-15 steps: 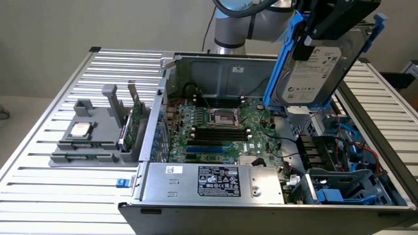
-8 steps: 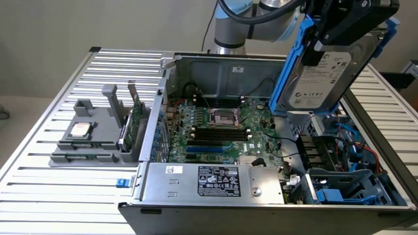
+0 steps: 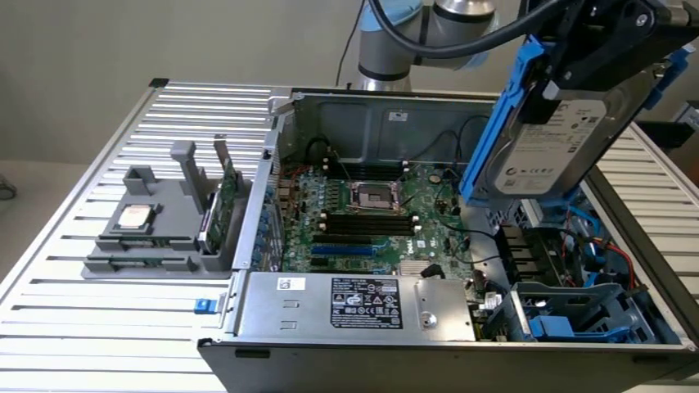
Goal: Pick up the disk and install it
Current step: 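Pick up the disk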
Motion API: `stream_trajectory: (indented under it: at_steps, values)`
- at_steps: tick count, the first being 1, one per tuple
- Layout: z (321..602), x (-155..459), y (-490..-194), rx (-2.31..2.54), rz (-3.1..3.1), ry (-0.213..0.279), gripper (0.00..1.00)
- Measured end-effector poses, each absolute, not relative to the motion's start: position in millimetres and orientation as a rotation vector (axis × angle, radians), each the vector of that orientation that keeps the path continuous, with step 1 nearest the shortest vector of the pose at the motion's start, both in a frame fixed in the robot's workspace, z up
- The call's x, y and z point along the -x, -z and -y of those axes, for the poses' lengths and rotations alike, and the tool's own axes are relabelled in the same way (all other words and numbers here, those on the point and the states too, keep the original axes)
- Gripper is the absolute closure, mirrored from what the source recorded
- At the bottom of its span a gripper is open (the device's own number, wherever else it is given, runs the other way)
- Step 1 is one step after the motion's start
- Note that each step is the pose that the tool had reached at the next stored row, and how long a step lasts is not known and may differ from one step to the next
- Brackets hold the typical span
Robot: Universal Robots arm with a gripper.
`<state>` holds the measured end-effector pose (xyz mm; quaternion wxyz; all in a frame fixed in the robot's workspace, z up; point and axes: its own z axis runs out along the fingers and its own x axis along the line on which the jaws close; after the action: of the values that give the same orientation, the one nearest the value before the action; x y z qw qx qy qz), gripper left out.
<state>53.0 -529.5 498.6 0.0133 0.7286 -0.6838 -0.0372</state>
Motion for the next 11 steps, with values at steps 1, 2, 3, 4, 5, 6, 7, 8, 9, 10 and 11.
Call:
stream_trajectory:
  at_steps: [1,2,3,4,5,6,7,8,9,10,11]
  values:
    - [532.0,-53.3,-498.6,-2.270,2.130,0.116,0.67]
    - [534.5,-53.7,-498.6,-2.270,2.131,0.116,0.67]
    - [537.0,-54.0,-498.6,-2.269,2.131,0.116,0.67]
    - [539.6,-54.4,-498.6,-2.269,2.131,0.116,0.67]
    - [542.1,-54.8,-498.6,-2.269,2.131,0.116,0.67]
    - [544.7,-55.1,-498.6,-2.269,2.131,0.116,0.67]
    - [547.3,-55.6,-498.6,-2.269,2.131,0.116,0.67]
    - [549.8,-56.1,-498.6,-2.269,2.132,0.116,0.67]
    - [552.3,-56.5,-498.6,-2.269,2.132,0.116,0.67]
    - [554.8,-57.0,-498.6,-2.268,2.132,0.116,0.67]
    - [557.3,-57.5,-498.6,-2.269,2.132,0.116,0.67]
